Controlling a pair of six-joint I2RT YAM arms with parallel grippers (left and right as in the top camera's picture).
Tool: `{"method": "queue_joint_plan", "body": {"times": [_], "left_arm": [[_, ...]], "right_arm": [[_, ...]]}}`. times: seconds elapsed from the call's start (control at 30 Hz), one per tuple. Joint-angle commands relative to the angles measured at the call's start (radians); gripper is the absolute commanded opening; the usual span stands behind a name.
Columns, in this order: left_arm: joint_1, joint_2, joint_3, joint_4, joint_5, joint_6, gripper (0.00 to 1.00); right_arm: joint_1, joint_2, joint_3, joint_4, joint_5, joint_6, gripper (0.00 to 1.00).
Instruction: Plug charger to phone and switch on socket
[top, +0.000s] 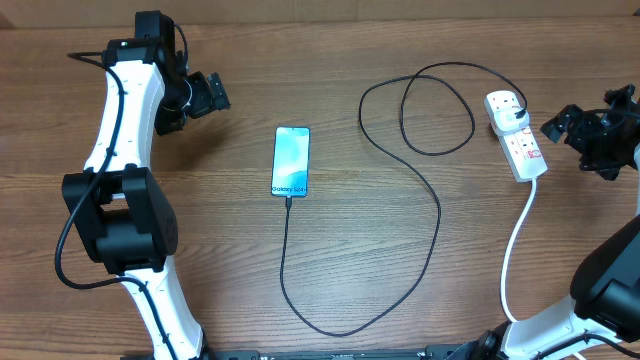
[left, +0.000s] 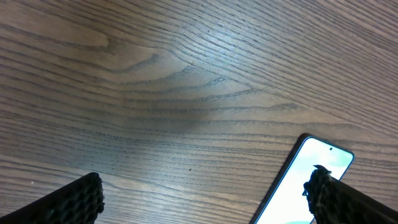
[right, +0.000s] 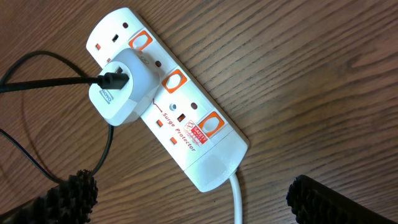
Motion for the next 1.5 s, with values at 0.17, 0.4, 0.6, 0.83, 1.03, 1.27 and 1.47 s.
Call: {"method": "queue_joint_plan", "body": {"times": [0.17, 0.4, 0.6, 0.83, 1.03, 1.27, 1.47], "left_arm": [[-0.001, -0.007, 0.008, 0.001, 0.008, 0.001, 1.0], [-0.001, -0.007, 0.008, 0.001, 0.008, 0.001, 1.0], [-0.001, -0.007, 0.008, 0.001, 0.008, 0.001, 1.0], [-0.001, -0.007, 0.008, 0.001, 0.008, 0.001, 1.0], [-0.001, -0.007, 0.008, 0.001, 0.008, 0.001, 1.0], [-0.001, -0.007, 0.008, 0.001, 0.008, 0.001, 1.0], [-0.001, -0.007, 0.008, 0.001, 0.008, 0.001, 1.0]], "right_arm": [[0.001, -0.005, 0.012, 0.003, 0.007, 0.003, 1.0], [0.001, -0.005, 0.012, 0.003, 0.007, 0.003, 1.0], [0.001, -0.005, 0.012, 0.003, 0.007, 0.003, 1.0], [0.001, -0.005, 0.012, 0.003, 0.007, 0.003, 1.0], [0.009, -0.038, 0.012, 0.002, 0.007, 0.003, 1.0], [0.042, -0.17, 0.012, 0.003, 0.007, 0.003, 1.0], [0.064, -0.298, 0.012, 0.002, 0.007, 0.003, 1.0]]}}
